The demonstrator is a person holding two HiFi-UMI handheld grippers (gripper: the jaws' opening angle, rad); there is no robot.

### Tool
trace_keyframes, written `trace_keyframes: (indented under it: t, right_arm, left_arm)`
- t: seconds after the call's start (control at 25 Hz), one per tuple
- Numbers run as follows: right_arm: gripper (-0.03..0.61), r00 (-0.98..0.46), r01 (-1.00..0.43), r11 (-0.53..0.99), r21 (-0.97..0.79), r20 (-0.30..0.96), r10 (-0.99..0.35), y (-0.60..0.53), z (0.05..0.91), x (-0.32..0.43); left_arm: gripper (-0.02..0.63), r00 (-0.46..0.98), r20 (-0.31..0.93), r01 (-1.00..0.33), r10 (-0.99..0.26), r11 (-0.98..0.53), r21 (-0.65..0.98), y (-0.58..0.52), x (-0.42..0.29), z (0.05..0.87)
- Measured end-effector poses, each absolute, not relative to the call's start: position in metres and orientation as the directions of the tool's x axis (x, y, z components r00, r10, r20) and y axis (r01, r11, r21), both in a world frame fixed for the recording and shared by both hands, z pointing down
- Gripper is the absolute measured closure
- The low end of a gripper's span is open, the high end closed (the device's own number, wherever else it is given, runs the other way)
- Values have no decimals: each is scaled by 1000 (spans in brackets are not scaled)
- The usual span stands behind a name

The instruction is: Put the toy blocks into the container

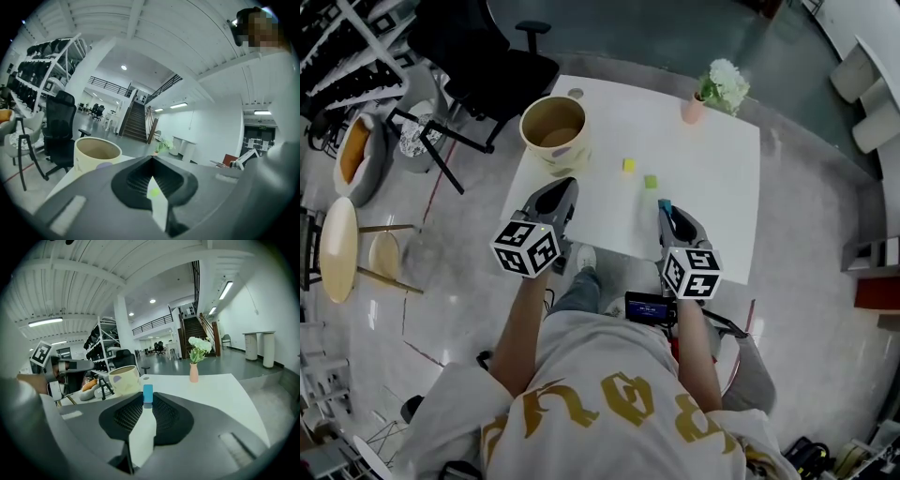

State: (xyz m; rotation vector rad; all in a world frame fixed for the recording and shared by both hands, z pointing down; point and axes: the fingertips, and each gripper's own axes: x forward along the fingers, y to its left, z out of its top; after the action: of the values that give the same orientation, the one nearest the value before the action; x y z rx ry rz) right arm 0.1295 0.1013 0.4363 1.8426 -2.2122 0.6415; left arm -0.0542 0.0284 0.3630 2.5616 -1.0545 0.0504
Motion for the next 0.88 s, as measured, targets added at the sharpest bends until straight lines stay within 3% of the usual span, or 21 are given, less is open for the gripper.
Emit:
trace_keyframes:
  t: [0.88]
  right_arm:
    - [491,-294,-953,224,-205,428,-855,-18,429,51]
  left_arm:
    - [612,655,177,-743,-734,-585,325,-82,-135,373]
